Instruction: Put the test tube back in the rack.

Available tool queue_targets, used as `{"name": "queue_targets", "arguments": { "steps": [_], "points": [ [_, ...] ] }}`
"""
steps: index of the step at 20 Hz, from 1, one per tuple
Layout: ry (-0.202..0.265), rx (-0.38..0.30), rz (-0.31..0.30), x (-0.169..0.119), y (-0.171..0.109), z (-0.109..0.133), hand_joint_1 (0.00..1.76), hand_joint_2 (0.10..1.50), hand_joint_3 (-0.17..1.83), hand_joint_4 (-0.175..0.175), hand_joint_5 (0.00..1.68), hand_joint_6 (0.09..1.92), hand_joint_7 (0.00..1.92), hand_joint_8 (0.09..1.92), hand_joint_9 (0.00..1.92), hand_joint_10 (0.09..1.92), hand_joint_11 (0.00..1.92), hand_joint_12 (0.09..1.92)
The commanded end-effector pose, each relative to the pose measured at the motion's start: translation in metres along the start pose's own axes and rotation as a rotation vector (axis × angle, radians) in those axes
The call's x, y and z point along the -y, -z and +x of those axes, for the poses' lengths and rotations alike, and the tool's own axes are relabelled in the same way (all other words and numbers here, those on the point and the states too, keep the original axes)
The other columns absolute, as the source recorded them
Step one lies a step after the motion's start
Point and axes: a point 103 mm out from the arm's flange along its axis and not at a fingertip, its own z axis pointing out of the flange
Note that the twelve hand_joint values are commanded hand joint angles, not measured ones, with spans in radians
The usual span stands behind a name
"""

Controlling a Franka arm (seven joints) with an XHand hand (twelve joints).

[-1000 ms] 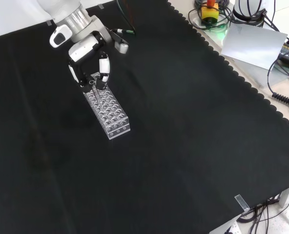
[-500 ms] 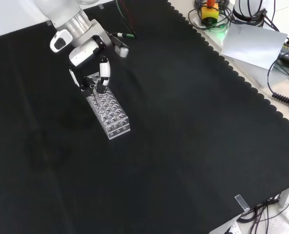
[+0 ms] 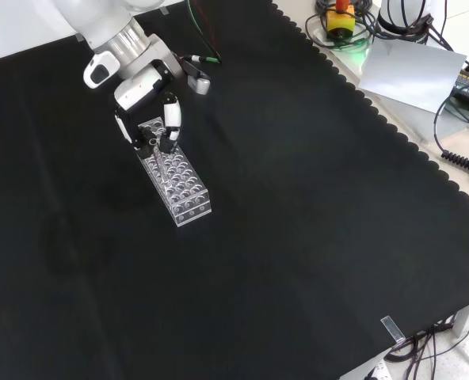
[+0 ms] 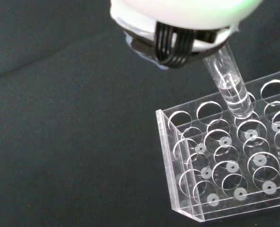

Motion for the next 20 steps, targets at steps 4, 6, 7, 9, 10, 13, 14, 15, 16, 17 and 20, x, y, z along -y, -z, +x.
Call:
{"name": "queue_targets", "arguments": {
  "steps": [4,6,7,9,10,13,14,15,16,17,20],
  "points": [
    [-0.019,0.013,0.014,-0.0008,-0.0116,-0.0135,1.43,0.69,0.56,-0.175,1.36,0.12,1.33,0.78,1.26,0.77,1.14,0.89],
    [-0.021,0.013,0.016,-0.0011,-0.0118,-0.014,1.43,0.69,0.56,-0.175,1.36,0.12,1.33,0.78,1.26,0.77,1.14,0.89],
    [-0.021,0.012,0.017,-0.0013,-0.0121,-0.0145,1.43,0.69,0.56,-0.175,1.36,0.12,1.33,0.78,1.26,0.77,1.14,0.89],
    [-0.023,0.009,0.018,-0.0017,-0.0126,-0.0153,1.43,0.69,0.56,-0.175,1.36,0.12,1.33,0.78,1.26,0.77,1.14,0.89],
    [-0.025,0.009,0.02,-0.0019,-0.0128,-0.0157,1.43,0.69,0.56,-0.175,1.36,0.12,1.33,0.78,1.26,0.77,1.14,0.89],
    [-0.031,0.007,0.025,-0.0025,-0.0134,-0.0165,1.43,0.69,0.56,-0.175,1.35,0.12,1.33,0.77,1.26,0.77,1.14,0.89],
    [-0.032,0.007,0.026,-0.0027,-0.0136,-0.0167,1.43,0.69,0.56,-0.175,1.35,0.12,1.33,0.77,1.26,0.77,1.14,0.89],
    [-0.032,0.006,0.027,-0.0029,-0.0137,-0.0168,1.43,0.69,0.56,-0.175,1.35,0.12,1.33,0.77,1.26,0.77,1.14,0.89],
    [-0.033,0.004,0.028,-0.003,-0.0139,-0.017,1.43,0.69,0.56,-0.175,1.35,0.12,1.33,0.77,1.26,0.77,1.14,0.89],
    [-0.033,0.003,0.029,-0.0031,-0.0141,-0.0172,1.43,0.69,0.56,-0.175,1.35,0.13,1.33,0.77,1.26,0.77,1.14,0.89],
    [-0.032,0.007,0.032,-0.0036,-0.0162,-0.0176,1.43,0.69,0.56,-0.175,1.35,0.13,1.33,0.77,1.26,0.77,1.14,0.89]
  ]
}}
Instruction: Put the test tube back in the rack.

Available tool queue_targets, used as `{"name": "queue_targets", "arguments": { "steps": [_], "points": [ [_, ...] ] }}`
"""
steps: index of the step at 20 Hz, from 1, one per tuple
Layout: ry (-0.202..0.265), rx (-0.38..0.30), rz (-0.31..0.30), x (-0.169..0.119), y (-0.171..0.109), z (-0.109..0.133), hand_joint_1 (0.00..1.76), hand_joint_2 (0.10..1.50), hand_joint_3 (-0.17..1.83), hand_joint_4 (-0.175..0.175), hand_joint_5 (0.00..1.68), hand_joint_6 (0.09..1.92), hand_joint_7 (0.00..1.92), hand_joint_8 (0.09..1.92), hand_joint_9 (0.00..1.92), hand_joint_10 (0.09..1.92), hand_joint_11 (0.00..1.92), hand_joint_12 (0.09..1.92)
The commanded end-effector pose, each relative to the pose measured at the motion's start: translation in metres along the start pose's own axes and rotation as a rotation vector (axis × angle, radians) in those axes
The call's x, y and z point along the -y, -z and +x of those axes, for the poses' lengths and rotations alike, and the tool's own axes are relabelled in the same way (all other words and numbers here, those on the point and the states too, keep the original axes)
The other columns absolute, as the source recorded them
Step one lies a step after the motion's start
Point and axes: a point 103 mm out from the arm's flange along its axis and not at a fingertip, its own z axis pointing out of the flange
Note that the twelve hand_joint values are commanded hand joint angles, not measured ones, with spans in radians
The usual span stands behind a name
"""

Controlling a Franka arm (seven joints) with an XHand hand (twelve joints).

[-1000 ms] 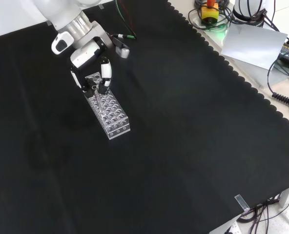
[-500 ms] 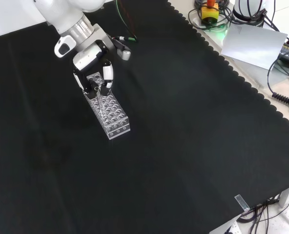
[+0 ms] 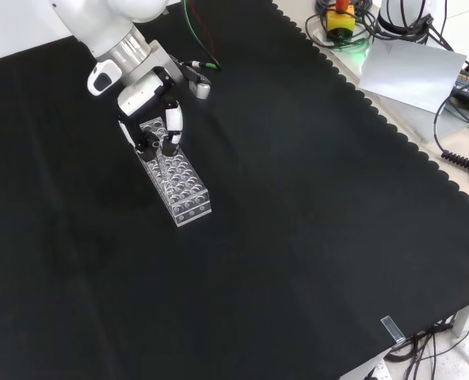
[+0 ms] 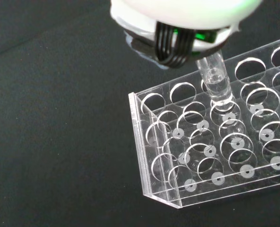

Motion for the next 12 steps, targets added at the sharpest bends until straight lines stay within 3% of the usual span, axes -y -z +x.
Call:
{"name": "queue_targets", "arguments": {
  "steps": [1,12],
  "points": [
    [0.0,0.006,0.006,-0.002,-0.005,-0.001,1.43,0.69,0.56,-0.175,1.35,0.13,1.33,0.77,1.26,0.77,1.14,0.89],
    [0.022,-0.007,0.032,-0.01,-0.023,0.009,1.43,0.69,0.55,-0.175,1.35,0.13,1.33,0.77,1.26,0.77,1.14,0.89]
  ]
}}
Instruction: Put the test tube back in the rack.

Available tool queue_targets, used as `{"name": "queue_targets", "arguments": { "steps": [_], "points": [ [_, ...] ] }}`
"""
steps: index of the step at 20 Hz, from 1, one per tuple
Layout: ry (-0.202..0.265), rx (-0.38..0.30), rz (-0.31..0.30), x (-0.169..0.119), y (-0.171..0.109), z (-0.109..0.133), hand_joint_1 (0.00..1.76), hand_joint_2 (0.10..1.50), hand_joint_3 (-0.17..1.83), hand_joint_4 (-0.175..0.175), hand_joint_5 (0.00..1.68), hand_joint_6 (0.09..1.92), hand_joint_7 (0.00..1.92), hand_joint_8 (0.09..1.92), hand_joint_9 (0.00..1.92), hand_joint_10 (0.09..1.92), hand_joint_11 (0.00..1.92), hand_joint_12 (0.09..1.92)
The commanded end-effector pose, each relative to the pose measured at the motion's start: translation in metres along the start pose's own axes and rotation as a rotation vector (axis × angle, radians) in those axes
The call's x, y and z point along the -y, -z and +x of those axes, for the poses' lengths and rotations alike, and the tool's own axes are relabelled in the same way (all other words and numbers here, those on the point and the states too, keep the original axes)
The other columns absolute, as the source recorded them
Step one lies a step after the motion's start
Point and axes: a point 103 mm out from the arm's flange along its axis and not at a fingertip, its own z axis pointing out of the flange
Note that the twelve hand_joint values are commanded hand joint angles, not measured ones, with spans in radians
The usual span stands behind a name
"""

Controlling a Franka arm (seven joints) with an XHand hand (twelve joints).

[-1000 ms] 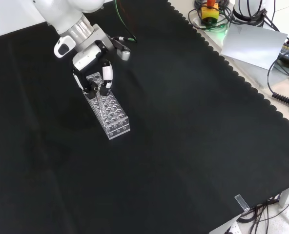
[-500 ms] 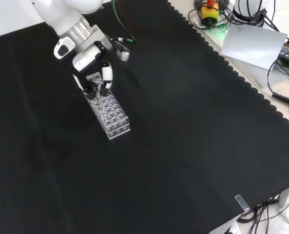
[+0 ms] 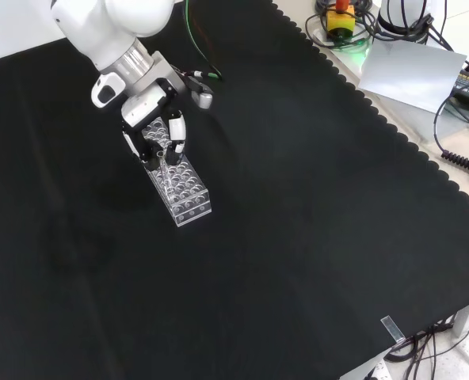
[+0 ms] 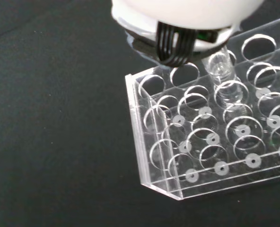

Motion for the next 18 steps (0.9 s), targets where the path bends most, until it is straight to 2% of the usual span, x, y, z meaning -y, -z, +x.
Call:
{"name": "queue_targets", "arguments": {
  "steps": [1,18],
  "points": [
    [0.018,-0.015,0.018,-0.002,-0.006,0.007,1.43,0.69,0.55,-0.175,1.35,0.13,1.33,0.77,1.26,0.77,1.14,0.89],
    [0.012,-0.003,0.06,0.003,-0.029,0.002,1.43,0.69,0.55,-0.175,1.35,0.13,1.33,0.77,1.26,0.76,1.14,0.89]
  ]
}}
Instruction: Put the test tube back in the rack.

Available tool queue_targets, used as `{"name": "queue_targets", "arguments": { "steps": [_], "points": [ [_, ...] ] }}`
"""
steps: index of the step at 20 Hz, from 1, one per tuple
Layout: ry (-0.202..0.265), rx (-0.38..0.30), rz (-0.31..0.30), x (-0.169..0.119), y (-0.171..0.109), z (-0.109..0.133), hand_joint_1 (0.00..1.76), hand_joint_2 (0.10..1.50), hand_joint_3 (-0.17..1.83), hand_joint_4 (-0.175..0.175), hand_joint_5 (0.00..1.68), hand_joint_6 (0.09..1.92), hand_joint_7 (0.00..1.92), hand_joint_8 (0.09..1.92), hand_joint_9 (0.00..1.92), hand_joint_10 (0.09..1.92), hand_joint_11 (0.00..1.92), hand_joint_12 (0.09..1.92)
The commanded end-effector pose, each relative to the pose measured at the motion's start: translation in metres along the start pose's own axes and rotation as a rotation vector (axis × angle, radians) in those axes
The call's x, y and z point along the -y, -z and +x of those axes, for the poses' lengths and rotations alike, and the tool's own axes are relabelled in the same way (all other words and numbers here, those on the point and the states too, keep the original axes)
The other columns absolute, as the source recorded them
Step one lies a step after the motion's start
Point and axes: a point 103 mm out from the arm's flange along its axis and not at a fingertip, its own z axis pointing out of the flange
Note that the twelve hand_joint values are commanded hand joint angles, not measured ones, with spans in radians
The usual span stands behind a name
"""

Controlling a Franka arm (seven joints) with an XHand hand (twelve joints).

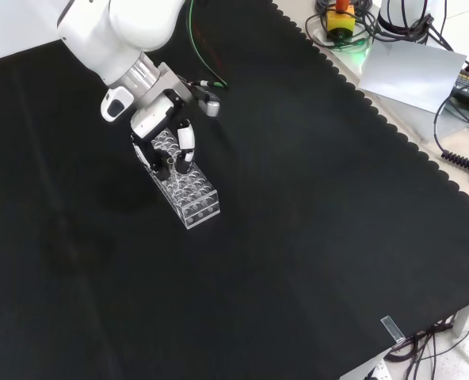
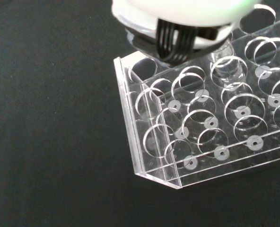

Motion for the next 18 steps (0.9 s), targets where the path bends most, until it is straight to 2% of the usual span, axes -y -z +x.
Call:
{"name": "queue_targets", "arguments": {
  "steps": [1,2,4,5,7,9,12,18],
  "points": [
    [0.004,-0.001,0.006,0.001,-0.003,0.0,1.43,0.69,0.55,-0.175,1.35,0.13,1.33,0.77,1.26,0.76,1.14,0.89],
    [0.006,-0.016,0.02,0.001,-0.003,-0.001,1.43,0.69,0.55,-0.175,1.35,0.13,1.33,0.77,1.26,0.76,1.14,0.89],
    [0.017,-0.042,0.06,0.001,-0.003,-0.002,1.36,0.7,0.54,-0.175,1.35,0.18,1.37,0.7,1.39,0.75,1.13,0.96],
    [0.024,-0.046,0.083,0.001,-0.003,-0.002,1.34,0.73,0.49,-0.175,1.32,0.32,1.35,0.64,1.39,0.73,1.08,1.06],
    [0.042,-0.067,0.114,0.001,-0.003,-0.002,1.23,0.63,0.58,-0.118,0.96,0.57,1.13,0.73,1.21,0.77,0.82,1.27],
    [0.051,-0.078,0.117,0.001,-0.002,-0.002,1.16,0.55,0.68,-0.073,0.7,0.73,0.92,0.85,1.05,0.83,0.66,1.39],
    [0.057,-0.088,0.116,0.003,0.0,-0.002,1.13,0.52,0.72,-0.047,0.54,0.78,0.79,0.9,0.92,0.85,0.58,1.43],
    [0.065,-0.121,0.096,0.009,0.01,-0.003,1.11,0.5,0.72,-0.03,0.47,0.77,0.71,0.9,0.83,0.85,0.54,1.44]
  ]
}}
